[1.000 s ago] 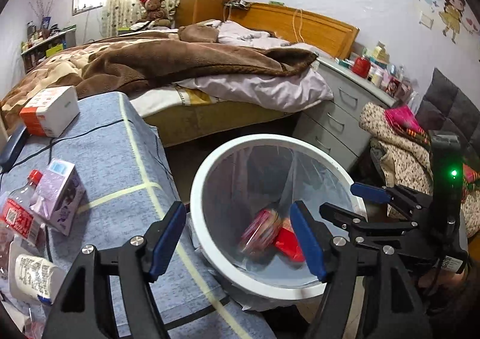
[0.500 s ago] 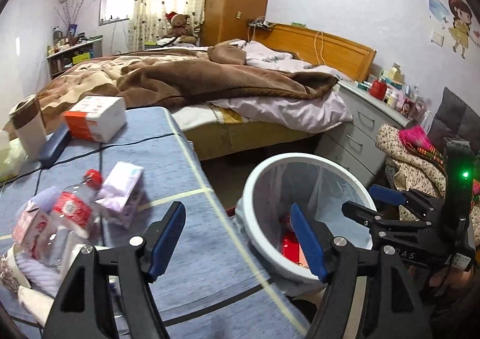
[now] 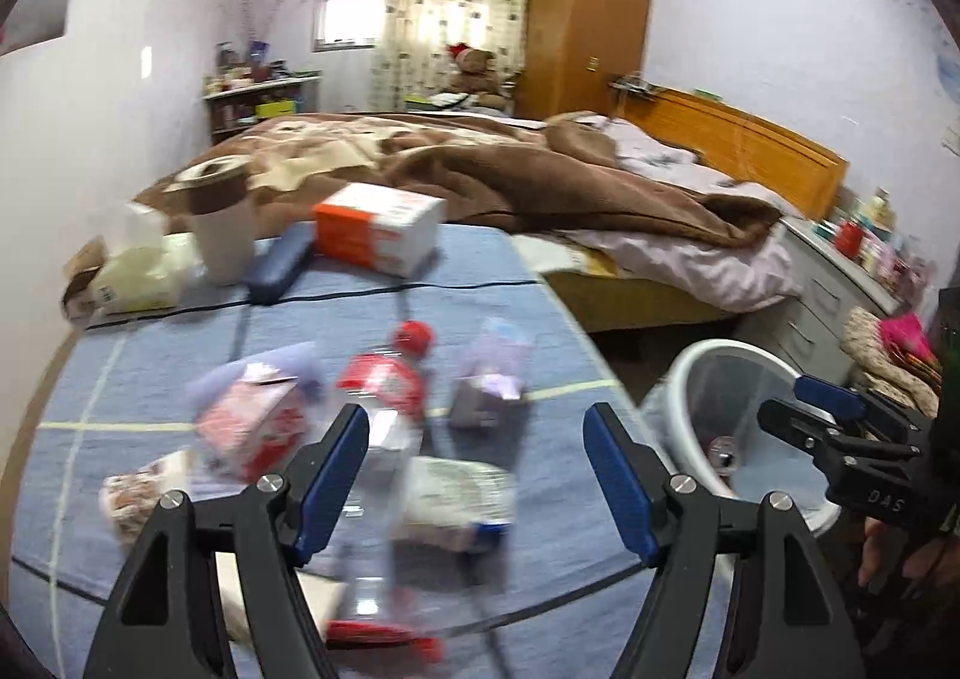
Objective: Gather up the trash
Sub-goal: 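Move both tools back over the table toward the cartons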
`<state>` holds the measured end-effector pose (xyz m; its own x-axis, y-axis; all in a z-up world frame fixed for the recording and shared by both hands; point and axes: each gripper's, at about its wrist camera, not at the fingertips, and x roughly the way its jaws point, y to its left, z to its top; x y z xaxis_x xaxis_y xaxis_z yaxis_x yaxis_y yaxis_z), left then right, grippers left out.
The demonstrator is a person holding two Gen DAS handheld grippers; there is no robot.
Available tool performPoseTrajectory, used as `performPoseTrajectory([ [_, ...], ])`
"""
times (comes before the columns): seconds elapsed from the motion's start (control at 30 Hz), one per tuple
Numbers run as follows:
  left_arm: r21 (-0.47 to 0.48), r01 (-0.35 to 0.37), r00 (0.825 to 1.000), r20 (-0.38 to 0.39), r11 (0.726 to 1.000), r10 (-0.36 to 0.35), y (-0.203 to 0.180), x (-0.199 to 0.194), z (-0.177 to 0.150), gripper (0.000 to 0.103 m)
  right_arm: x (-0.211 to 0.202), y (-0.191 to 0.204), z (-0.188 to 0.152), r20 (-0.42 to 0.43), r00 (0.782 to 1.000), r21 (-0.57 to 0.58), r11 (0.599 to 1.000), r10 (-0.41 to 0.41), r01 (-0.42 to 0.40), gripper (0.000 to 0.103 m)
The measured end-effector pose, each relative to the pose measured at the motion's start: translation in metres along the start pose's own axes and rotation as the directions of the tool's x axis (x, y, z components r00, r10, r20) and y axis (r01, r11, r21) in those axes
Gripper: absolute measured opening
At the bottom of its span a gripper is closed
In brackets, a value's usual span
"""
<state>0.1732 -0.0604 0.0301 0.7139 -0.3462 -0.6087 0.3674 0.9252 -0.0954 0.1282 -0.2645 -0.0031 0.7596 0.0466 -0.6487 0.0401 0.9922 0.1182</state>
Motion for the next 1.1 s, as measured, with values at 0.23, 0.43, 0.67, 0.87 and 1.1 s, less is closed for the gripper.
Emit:
performPoseTrajectory([
  [0.23, -0.064, -0.074, 0.997, -0.010, 0.995, 0.074, 0.049, -0.001, -0.002, 0.076, 0.023, 0.031, 0.006, -0.027, 0.998, -0.017, 0.999, 0.051, -0.051, 0.072],
  [0.43, -0.083, -0.091, 0.996, -0.026, 0.992, 0.089, 0.075, 0.008, -0.001, 0.076, 0.045, 0.049, 0.019, -0.049, 0.997, -0.010, 0.998, 0.060, -0.060, 0.072],
  [0.67, -0.089, -0.150, 0.987, -0.079, 0.985, 0.143, 0.107, 0.029, -0.001, 0.076, 0.079, 0.062, 0.032, -0.099, 0.992, 0.029, 0.996, 0.081, -0.079, 0.072],
  [0.87, -0.050, -0.175, 0.975, -0.146, 0.983, 0.166, 0.123, 0.049, -0.007, 0.076, 0.105, 0.073, 0.040, -0.142, 0.986, 0.052, 0.995, 0.089, -0.082, 0.072],
  [1.1, -0.003, -0.152, 0.967, -0.206, 0.988, 0.149, 0.125, 0.073, -0.009, 0.076, 0.125, 0.082, 0.043, -0.184, 0.979, 0.079, 0.994, 0.090, -0.077, 0.072],
])
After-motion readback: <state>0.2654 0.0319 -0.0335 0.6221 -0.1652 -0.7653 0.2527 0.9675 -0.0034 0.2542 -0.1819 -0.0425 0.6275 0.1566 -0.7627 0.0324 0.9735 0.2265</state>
